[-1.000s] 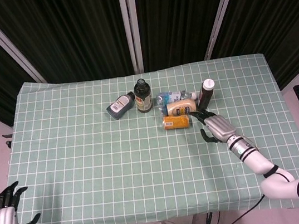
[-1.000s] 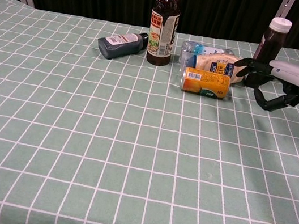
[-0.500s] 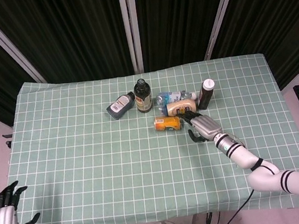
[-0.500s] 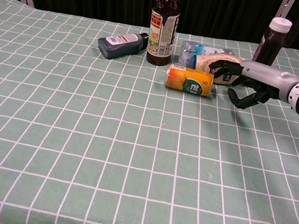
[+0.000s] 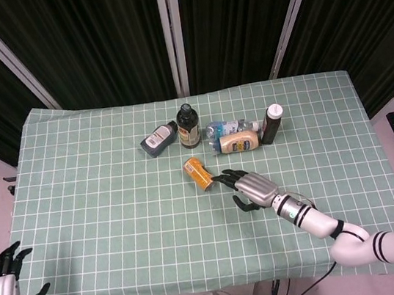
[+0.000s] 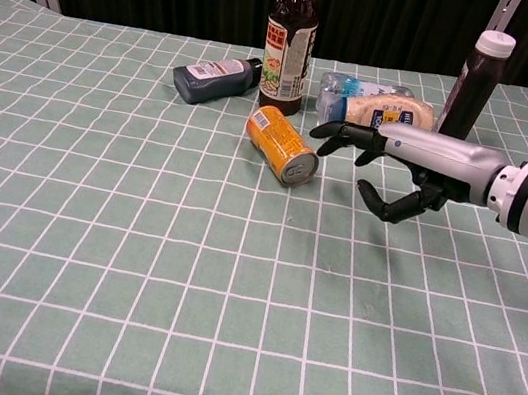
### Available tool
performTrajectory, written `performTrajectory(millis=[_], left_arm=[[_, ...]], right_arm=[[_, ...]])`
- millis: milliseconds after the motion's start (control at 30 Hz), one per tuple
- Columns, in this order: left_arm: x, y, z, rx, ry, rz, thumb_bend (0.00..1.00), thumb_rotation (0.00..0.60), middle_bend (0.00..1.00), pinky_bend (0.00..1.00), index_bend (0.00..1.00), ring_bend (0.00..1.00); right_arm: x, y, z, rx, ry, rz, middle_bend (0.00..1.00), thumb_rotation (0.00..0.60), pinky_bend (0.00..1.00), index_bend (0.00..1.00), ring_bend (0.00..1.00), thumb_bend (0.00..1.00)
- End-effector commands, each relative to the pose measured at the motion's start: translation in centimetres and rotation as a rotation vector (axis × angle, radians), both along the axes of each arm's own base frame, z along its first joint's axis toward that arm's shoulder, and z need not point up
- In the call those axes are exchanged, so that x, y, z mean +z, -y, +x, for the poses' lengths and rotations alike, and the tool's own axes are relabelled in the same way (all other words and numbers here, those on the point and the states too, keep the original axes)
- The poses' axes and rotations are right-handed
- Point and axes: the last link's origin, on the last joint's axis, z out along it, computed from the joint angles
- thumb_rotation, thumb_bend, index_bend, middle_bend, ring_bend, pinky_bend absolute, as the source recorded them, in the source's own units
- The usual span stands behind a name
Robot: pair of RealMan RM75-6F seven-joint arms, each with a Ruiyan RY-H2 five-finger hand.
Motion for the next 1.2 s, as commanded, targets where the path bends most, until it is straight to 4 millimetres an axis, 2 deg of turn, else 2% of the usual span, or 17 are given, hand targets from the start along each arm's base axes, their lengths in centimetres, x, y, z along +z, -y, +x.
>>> performTrajectory(millis=[33, 100, 200, 267, 333, 500, 700, 933, 1100, 1200], left_arm=[[0.0, 0.2, -0.2, 0.007, 0.002, 0.001, 0.00, 0.600, 0.12, 0.16, 0.25, 0.11], [0.0, 0.3, -0.3, 0.008, 0.004, 0.000, 0.00, 0.600, 0.12, 0.16, 0.25, 0.11], [-0.1, 0.3, -0.2, 0.001, 0.011, 0.002, 0.00, 0.600, 0.12, 0.16, 0.25, 0.11], [-0.2, 0.4, -0.1, -0.002, 0.013, 0.004, 0.00, 0.600, 0.12, 0.16, 0.25, 0.11], [-0.2, 0.5, -0.1, 0.001, 0.015, 0.007, 0.00, 0.600, 0.12, 0.16, 0.25, 0.11], [0.0, 1.2, -0.5, 0.027, 0.018, 0.019, 0.00, 0.600, 0.12, 0.16, 0.25, 0.11], [0.2, 2.0, -1.0, 0.058, 0.023, 0.034, 0.00, 0.600, 0.12, 0.16, 0.25, 0.11], [0.3, 2.7, -1.7, 0.093, 0.032, 0.044, 0.00, 0.600, 0.12, 0.16, 0.25, 0.11], [0.5, 3.2, -2.2, 0.112, 0.032, 0.051, 0.00, 0.600, 0.12, 0.16, 0.25, 0.11], [0.5, 3.2, -2.4, 0.116, 0.035, 0.053, 0.00, 0.600, 0.12, 0.16, 0.25, 0.11]], right_arm=[[2.0, -0.7, 0.7, 0.074, -0.007, -0.057, 0.11, 0.600, 0.16, 0.00, 0.00, 0.57], [3.0, -0.6, 1.5, 0.115, -0.025, -0.092, 0.11, 0.600, 0.16, 0.00, 0.00, 0.44], [4.2, 0.6, 3.0, 0.217, -0.142, -0.169, 0.10, 0.600, 0.15, 0.00, 0.00, 0.20], [4.2, 1.8, 4.6, 0.320, -0.265, -0.236, 0.10, 0.600, 0.13, 0.00, 0.00, 0.08], [3.5, 3.1, 6.1, 0.414, -0.380, -0.296, 0.08, 0.600, 0.11, 0.00, 0.00, 0.01], [1.3, 5.9, 8.6, 0.542, -0.584, -0.382, 0.03, 0.600, 0.06, 0.00, 0.00, 0.00], [-1.6, 8.1, 10.2, 0.633, -0.719, -0.437, 0.01, 0.600, 0.06, 0.00, 0.00, 0.00], [-5.5, 8.9, 11.4, 0.704, -0.768, -0.447, 0.00, 0.600, 0.05, 0.00, 0.00, 0.00], [-7.1, 8.8, 11.7, 0.741, -0.771, -0.433, 0.00, 0.600, 0.04, 0.00, 0.00, 0.01], [-7.7, 8.7, 11.4, 0.771, -0.780, -0.426, 0.00, 0.600, 0.04, 0.00, 0.00, 0.07]])
